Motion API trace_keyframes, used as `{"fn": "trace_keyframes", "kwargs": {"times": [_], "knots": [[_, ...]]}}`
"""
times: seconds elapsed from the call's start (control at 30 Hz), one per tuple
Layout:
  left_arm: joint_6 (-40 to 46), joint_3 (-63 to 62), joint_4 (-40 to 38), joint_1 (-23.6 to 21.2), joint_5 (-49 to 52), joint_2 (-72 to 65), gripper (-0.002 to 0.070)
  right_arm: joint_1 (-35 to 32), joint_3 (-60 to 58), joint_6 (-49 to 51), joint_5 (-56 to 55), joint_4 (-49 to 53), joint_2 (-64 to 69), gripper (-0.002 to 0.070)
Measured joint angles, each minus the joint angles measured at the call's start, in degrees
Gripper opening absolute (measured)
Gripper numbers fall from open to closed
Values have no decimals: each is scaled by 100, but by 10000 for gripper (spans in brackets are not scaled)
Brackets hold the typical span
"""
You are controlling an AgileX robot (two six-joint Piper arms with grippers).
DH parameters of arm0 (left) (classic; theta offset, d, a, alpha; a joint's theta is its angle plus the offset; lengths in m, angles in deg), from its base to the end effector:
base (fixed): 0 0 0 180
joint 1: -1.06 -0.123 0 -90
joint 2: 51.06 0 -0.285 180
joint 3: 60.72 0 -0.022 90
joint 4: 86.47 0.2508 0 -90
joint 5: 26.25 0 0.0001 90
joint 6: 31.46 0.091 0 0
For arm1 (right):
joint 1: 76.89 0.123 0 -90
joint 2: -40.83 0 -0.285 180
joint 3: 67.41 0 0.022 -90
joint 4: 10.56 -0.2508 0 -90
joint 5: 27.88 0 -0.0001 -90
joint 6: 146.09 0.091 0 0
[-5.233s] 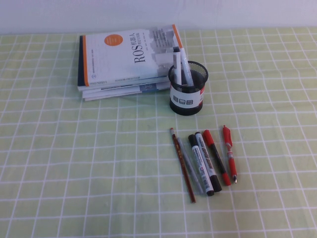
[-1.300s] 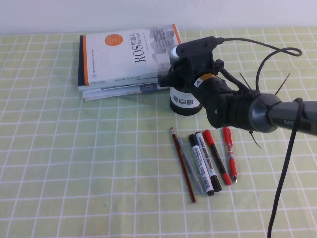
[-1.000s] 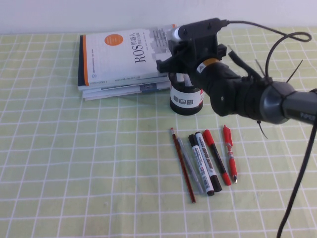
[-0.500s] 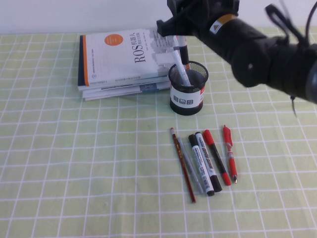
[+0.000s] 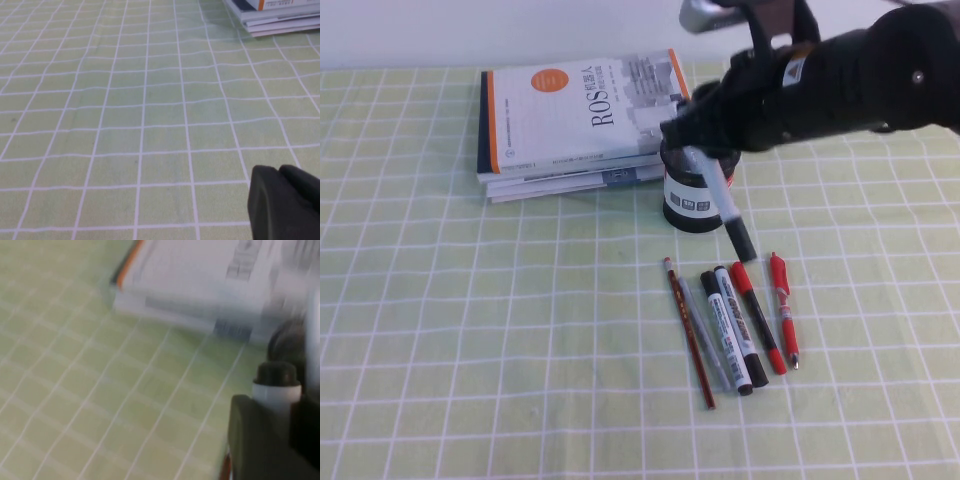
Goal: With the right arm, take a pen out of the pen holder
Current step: 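Take a marker out of the pen holder and lay it on the table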
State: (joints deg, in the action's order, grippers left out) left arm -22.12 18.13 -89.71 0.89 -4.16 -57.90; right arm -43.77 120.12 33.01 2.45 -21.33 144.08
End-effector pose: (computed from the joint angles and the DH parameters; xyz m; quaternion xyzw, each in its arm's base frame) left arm 0.0521 -0.0018 0.1699 0.0497 0.8062 0.0249 0.5891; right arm 0.3225 0.2207 0.3445 -0.2111 0.8633 0.2012 0.4120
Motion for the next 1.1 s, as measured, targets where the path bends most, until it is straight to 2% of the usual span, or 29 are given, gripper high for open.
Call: {"fn": "trace_keyframes", "kwargs": {"times": [0.13, 0.43, 0.8, 1.1], "knots": [[0, 0, 0, 0, 0, 0, -6, 187, -12, 432, 571, 53, 29, 120], [0, 0, 0, 0, 0, 0, -6, 718, -56, 1346, 594, 178, 609, 120], [0, 0, 0, 0, 0, 0, -6, 768, -65, 1728, 178, 295, 1731, 120], [0, 0, 0, 0, 0, 0, -6, 768, -65, 1883, -88, 482, 2017, 119]]}}
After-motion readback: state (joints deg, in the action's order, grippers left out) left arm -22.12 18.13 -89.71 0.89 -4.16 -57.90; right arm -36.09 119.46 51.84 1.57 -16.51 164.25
